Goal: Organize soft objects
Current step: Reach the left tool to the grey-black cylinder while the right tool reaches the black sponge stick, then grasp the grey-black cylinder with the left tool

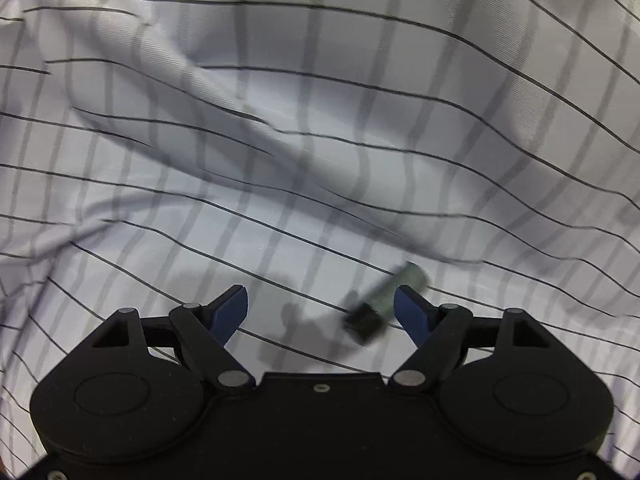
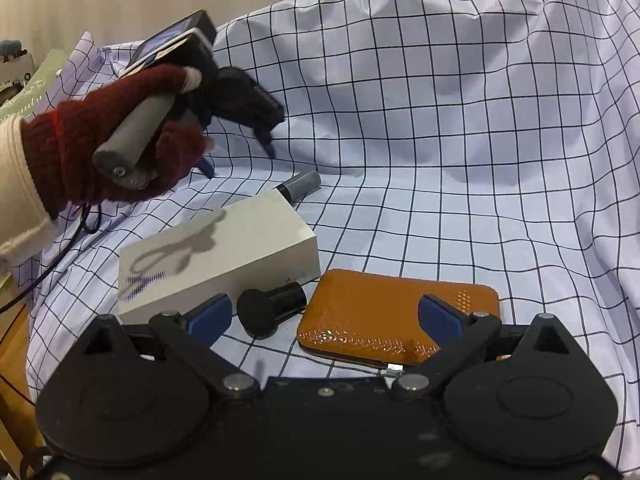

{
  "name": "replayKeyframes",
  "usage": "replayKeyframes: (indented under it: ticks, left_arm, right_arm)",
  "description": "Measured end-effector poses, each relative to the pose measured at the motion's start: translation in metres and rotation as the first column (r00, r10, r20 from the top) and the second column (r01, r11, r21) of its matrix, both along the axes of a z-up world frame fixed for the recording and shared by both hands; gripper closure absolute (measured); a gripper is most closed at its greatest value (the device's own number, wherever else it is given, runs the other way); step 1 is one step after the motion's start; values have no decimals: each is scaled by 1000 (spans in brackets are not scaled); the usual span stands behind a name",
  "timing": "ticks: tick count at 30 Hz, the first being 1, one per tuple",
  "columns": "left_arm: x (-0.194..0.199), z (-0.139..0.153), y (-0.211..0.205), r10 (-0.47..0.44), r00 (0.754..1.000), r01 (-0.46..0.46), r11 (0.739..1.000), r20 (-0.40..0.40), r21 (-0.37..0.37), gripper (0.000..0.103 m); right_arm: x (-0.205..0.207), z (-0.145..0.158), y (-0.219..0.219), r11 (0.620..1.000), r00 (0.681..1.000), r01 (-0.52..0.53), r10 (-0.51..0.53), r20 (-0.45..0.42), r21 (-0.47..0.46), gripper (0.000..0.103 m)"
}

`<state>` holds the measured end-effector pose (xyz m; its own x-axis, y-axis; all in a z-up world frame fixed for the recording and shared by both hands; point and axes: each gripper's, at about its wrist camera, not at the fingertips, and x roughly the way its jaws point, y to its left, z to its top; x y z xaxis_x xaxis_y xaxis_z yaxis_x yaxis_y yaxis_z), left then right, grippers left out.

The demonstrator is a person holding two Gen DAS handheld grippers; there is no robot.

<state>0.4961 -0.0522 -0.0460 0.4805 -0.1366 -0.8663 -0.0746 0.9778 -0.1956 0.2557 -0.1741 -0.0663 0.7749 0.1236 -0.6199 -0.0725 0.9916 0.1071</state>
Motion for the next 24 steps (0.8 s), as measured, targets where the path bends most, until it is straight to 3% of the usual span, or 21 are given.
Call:
replayKeyframes:
  ticks: [10, 24]
  left_arm:
    - [5, -16, -24, 109, 990, -120, 985, -91, -126, 24]
    - [25, -46, -50, 242, 964, -252, 965, -114, -79, 24]
  right_arm:
    - [-13, -2, -9, 1000, 1000, 9, -9, 22, 7, 3]
    - [-19, -5, -19, 999, 999, 41, -42, 30, 27, 3]
